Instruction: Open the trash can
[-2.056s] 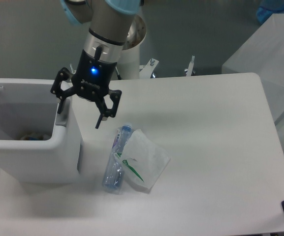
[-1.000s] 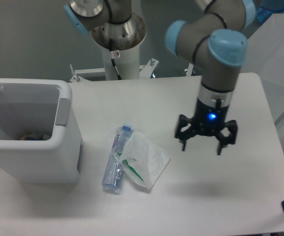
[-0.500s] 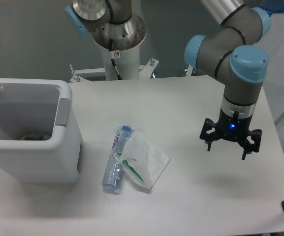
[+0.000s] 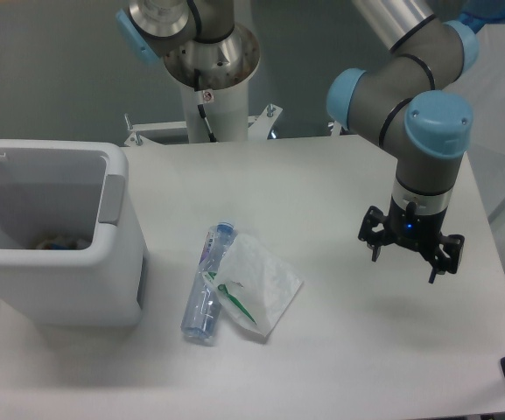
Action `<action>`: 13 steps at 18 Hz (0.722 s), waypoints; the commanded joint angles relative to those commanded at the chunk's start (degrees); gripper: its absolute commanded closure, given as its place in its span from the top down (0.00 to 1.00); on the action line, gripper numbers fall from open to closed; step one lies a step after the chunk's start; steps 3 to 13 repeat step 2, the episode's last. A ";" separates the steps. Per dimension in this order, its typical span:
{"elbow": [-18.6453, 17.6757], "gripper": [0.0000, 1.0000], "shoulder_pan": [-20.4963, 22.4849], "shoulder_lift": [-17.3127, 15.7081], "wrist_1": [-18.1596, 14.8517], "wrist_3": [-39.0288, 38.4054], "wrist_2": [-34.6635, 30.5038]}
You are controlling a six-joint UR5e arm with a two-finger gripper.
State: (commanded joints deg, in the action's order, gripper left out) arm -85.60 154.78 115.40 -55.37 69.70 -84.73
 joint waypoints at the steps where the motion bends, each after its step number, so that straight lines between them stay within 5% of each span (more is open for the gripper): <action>1: 0.00 1.00 0.00 0.00 0.00 0.00 0.00; 13: 0.00 1.00 0.00 0.00 0.09 0.00 0.00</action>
